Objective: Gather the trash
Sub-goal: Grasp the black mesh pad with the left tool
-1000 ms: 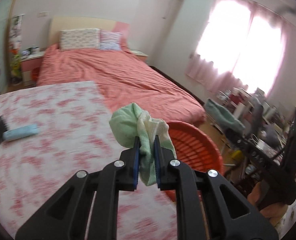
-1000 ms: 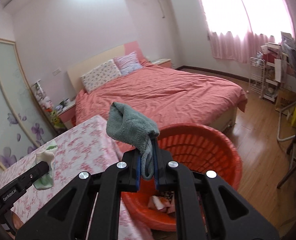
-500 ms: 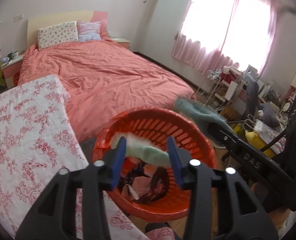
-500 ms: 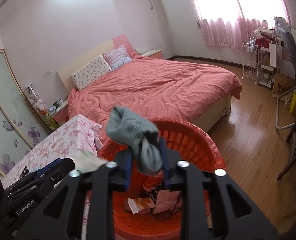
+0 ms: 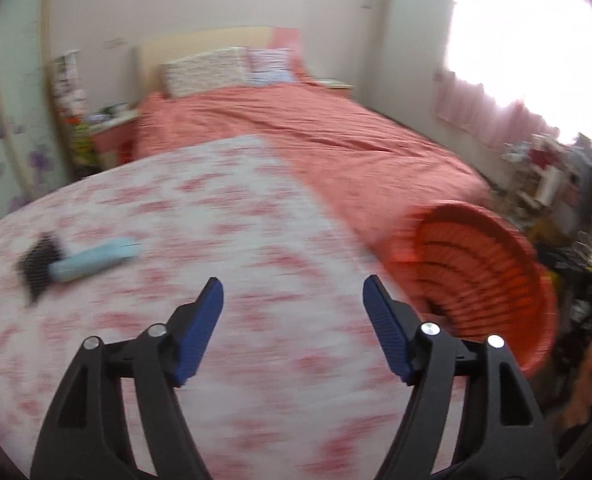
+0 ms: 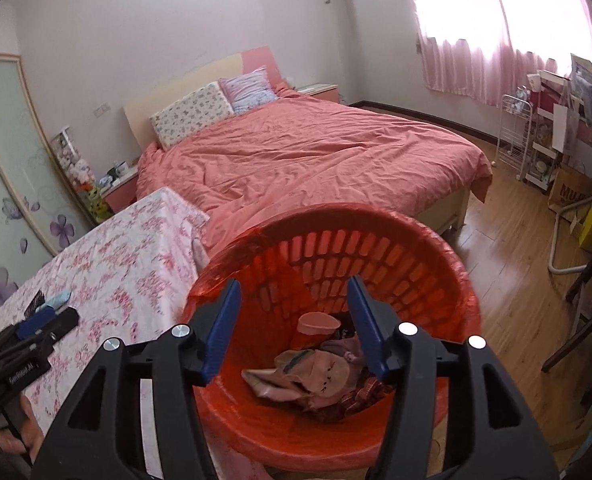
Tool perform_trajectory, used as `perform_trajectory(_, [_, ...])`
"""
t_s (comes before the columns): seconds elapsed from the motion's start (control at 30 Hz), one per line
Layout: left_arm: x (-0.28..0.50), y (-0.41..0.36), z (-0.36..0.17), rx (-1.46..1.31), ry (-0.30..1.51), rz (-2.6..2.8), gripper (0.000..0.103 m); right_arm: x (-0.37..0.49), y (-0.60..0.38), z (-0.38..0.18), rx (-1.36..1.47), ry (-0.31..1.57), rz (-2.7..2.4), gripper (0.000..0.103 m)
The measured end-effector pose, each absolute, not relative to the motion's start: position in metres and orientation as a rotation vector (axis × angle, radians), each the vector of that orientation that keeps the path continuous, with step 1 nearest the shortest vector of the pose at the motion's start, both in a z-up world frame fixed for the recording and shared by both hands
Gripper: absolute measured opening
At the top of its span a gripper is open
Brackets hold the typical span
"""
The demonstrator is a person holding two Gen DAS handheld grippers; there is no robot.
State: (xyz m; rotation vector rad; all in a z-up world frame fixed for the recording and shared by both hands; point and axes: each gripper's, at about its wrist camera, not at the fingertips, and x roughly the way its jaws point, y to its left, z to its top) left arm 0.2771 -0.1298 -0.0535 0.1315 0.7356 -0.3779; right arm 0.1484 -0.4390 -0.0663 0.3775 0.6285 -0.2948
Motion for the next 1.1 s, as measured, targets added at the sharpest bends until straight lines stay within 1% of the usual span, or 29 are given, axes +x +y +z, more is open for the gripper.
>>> perform_trajectory(0.1, [0.297, -0.077, -0.056, 0.112, 0.753, -0.251, 0.073, 0.159, -0.416, -0.068, 0.352, 0.653, -0.249, 0.056])
perform_trajectory(0.3, [0.352, 0.048, -0.060, -0.012, 0.778, 0.003, 0.072, 0.182, -0.366, -0.071, 0.278, 0.695, -0.152, 0.056])
perform_trajectory(0.4, [0.384, 0.082, -0.064, -0.040, 0.804, 0.050, 0.071, 0.196, -0.342, -0.074, 0.244, 0.716, -0.115, 0.056])
perform_trajectory(0.5, [0.409, 0.097, -0.069, -0.047, 0.825, 0.056, 0.070, 0.209, -0.323, -0.078, 0.220, 0.738, -0.084, 0.056])
perform_trajectory(0.6, [0.433, 0.103, -0.079, -0.023, 0.852, 0.063, 0.066, 0.220, -0.306, -0.081, 0.194, 0.757, -0.059, 0.056])
perform_trajectory(0.73, [0.449, 0.104, -0.093, 0.003, 0.894, 0.039, 0.053, 0.233, -0.286, -0.084, 0.160, 0.777, -0.028, 0.056])
perform_trajectory(0.8, [0.445, 0.104, -0.092, -0.010, 0.881, 0.015, 0.030, 0.237, -0.277, -0.085, 0.153, 0.785, -0.015, 0.056])
perform_trajectory(0.83, [0.445, 0.104, -0.091, -0.011, 0.885, -0.007, 0.016, 0.239, -0.271, -0.086, 0.149, 0.790, -0.006, 0.056])
perform_trajectory(0.87, [0.443, 0.105, -0.091, -0.003, 0.889, -0.017, 0.012, 0.240, -0.266, -0.086, 0.145, 0.793, 0.001, 0.056])
perform_trajectory(0.9, [0.440, 0.107, -0.091, 0.011, 0.886, -0.018, 0.011, 0.242, -0.260, -0.086, 0.137, 0.796, 0.013, 0.056])
perform_trajectory(1.1, [0.400, 0.129, -0.087, 0.014, 0.901, -0.015, 0.011, 0.256, -0.218, -0.087, 0.106, 0.809, 0.084, 0.056])
